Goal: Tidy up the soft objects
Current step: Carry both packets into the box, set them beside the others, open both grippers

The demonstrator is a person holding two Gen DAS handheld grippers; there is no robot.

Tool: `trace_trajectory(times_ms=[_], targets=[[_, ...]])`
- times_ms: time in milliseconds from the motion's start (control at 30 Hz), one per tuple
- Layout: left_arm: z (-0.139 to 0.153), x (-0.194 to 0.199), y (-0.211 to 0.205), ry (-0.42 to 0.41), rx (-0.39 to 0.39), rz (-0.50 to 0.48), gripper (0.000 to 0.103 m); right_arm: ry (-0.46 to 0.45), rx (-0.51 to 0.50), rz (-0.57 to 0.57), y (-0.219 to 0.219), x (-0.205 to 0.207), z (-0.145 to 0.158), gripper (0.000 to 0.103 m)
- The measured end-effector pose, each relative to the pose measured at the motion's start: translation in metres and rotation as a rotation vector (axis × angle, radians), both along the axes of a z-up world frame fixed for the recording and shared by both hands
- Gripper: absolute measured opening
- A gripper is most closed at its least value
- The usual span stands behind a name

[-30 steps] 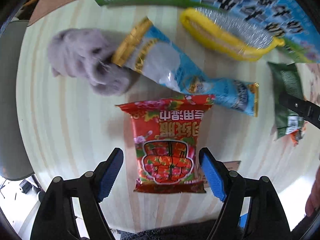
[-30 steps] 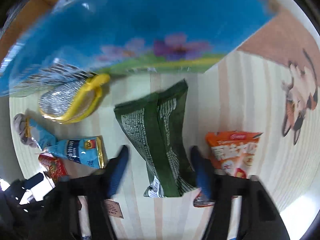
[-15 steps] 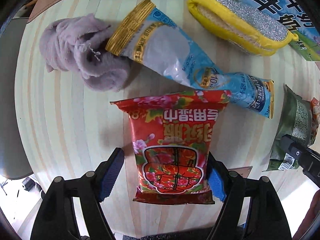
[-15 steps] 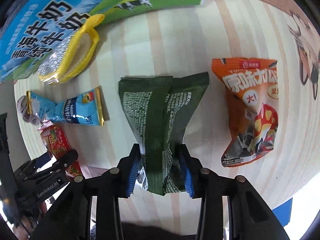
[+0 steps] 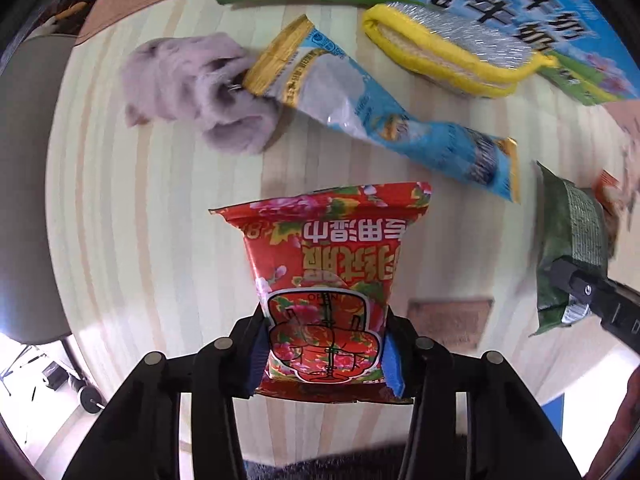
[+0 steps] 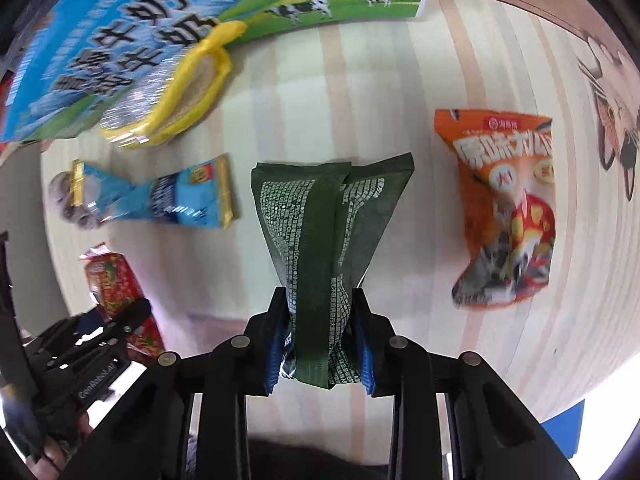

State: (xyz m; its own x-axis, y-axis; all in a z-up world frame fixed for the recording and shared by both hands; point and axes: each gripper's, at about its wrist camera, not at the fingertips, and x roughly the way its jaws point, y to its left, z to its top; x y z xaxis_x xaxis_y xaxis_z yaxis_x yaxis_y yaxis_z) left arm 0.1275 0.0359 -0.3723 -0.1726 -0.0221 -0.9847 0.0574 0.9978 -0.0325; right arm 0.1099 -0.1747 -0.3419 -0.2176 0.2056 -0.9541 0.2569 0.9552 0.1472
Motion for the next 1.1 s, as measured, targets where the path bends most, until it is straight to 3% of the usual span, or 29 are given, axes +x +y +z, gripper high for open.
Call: trace_trajectory(times_ms=[133, 300, 400, 533, 700, 867, 1100], targets=[[0.047, -0.009, 0.005, -0.061, -0.053, -0.001, 0.043, -0.055, 0.07, 0.0, 0.005, -0.006, 0.037, 0.032], [0.129, 0.018, 0.002, -0.206, -0.132, -0.007, 0.043, -0.185, 0.114, 0.016, 0.003, 0.014, 0.107, 0.032], [0.176, 0.06, -0.005, -0.28, -0.17, -0.028, 0.043, -0.277, 0.107, 0.026, -0.008, 0.045, 0.149, 0.032], [0.197, 0.125, -0.015, -0.355, -0.111, -0.043, 0.043, -0.378, 0.025, 0.044, -0.021, 0.108, 0.186, 0.032], [0.176, 0.217, -0.017, -0.325, -0.039, -0.048, 0.043, -0.389, -0.114, 0.053, -0.043, 0.2, 0.191, 0.032], [0.135, 0.286, -0.031, -0.233, 0.028, -0.077, 0.043, -0.32, -0.226, 0.071, -0.048, 0.283, 0.143, 0.031], [0.073, 0.347, -0.046, -0.098, 0.1, -0.091, 0.044, -0.211, -0.387, 0.162, -0.044, 0.319, 0.078, 0.032]])
